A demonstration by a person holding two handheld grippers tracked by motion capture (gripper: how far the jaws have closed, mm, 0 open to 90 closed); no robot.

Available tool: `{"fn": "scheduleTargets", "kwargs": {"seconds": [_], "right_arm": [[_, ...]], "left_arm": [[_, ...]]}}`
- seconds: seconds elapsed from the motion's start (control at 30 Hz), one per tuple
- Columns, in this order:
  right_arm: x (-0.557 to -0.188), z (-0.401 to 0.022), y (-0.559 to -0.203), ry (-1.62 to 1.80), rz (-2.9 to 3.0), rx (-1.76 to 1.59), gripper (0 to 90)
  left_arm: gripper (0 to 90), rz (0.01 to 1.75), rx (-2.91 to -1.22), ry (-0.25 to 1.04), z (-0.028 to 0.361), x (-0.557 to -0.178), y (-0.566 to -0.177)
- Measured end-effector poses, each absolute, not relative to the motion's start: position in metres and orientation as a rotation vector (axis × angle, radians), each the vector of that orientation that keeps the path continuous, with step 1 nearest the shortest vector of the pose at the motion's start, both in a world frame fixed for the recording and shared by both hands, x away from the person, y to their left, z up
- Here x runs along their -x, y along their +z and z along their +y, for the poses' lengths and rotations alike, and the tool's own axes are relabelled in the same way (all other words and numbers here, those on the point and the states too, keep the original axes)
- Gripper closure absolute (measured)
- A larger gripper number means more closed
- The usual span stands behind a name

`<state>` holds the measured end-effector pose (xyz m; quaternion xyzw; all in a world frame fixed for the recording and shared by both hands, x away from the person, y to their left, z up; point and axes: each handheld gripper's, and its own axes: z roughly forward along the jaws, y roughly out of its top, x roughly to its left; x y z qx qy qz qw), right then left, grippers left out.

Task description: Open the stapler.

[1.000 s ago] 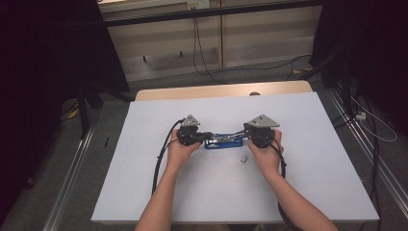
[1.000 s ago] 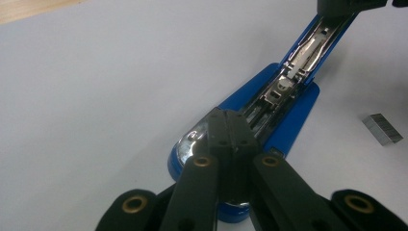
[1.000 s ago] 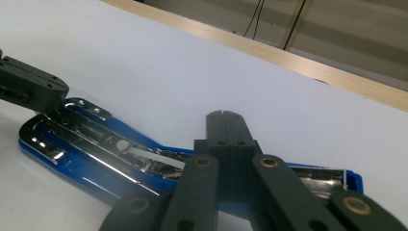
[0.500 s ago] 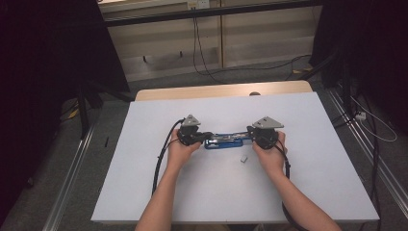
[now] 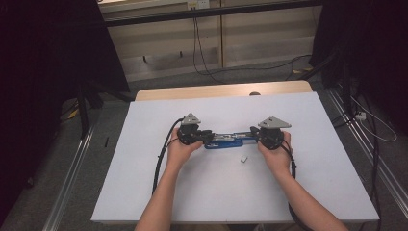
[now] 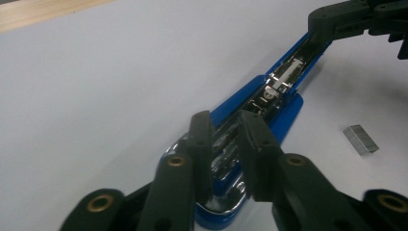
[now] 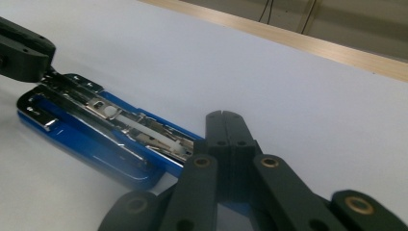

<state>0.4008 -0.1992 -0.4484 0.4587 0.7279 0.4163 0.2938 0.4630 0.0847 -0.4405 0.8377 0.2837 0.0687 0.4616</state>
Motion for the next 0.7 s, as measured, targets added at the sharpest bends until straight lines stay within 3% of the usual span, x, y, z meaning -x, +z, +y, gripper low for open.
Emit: {"fn": "scheduleTargets", "kwargs": {"seconds": [0.2,0.27,0.33,0.7], "right_arm": [[-0.39,-0.201,-0.447,1.14,1.973,-1.203,79.8],[-0.385,-0.203,-0.446,1.144,1.988,-1.187,72.7],[-0.381,-0.205,-0.445,1.156,2.001,-1.18,65.9],[-0.353,-0.206,-0.444,1.168,2.079,-1.166,31.2]], "left_arm": [[55.1,0.727,-2.043,0.167,0.085,-0.46,-0.435],[38.8,0.762,-2.054,0.222,0.085,-0.459,-0.432],[38.9,0.763,-2.034,0.193,0.088,-0.458,-0.43],[17.3,0.777,-2.059,0.251,0.093,-0.449,-0.416]]}}
